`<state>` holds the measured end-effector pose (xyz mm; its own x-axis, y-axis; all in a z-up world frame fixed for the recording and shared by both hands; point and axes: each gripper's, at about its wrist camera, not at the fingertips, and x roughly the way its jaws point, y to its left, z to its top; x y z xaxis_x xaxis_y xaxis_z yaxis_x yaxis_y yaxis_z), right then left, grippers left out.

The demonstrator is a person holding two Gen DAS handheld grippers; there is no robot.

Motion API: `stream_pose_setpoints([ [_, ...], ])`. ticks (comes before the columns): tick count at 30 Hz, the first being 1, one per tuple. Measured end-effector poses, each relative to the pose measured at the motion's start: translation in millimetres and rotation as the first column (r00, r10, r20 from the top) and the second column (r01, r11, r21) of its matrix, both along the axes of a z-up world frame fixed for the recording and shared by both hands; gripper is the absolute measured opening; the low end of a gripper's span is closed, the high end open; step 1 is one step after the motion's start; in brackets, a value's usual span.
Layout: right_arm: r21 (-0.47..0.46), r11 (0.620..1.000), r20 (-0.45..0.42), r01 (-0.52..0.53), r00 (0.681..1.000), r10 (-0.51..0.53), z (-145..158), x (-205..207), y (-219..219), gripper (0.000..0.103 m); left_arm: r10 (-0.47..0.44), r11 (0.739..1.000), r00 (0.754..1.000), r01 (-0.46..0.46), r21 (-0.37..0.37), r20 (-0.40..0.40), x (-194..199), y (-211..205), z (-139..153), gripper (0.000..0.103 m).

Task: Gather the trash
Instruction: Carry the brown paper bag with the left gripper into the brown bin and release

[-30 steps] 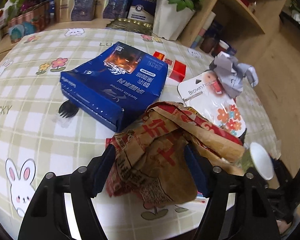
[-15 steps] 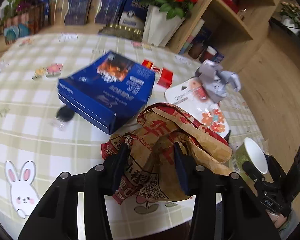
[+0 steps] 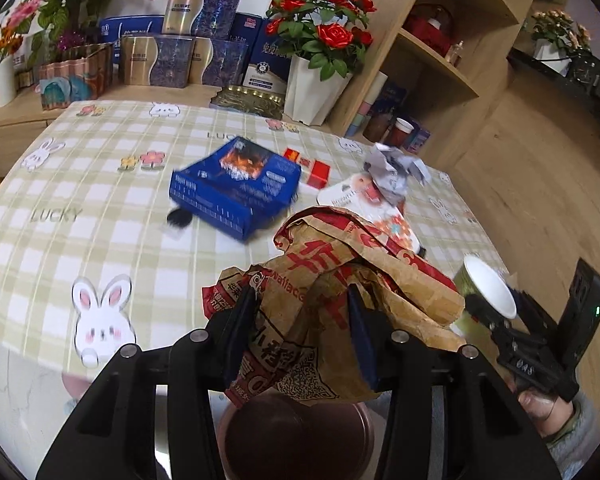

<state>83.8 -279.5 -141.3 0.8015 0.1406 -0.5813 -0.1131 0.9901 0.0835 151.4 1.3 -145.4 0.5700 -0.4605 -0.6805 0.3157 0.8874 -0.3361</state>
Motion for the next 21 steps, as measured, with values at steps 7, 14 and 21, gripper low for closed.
stream_pose_setpoints([
  [7,0.021,1.0,0.016,-0.012,1.0,0.012,4.9,-31.5,12.8,0.079,-0.024,0.999,0.999,0.025,0.03,-0.029,-48.5,2.2,-19.3,0.045],
  [14,0.028,0.999,0.017,-0.024,1.0,0.023,1.6,-61.7,18.8,0.079,-0.062,0.995,0.995,0.068,0.079,-0.082,-84.6,-5.6,-52.3,0.045],
  [21,0.07,0.997,0.008,-0.013,1.0,0.013,1.2,-80.2,16.2,0.079,-0.068,0.987,0.98,0.093,0.13,-0.186,-100.3,-15.8,-97.2,0.046],
])
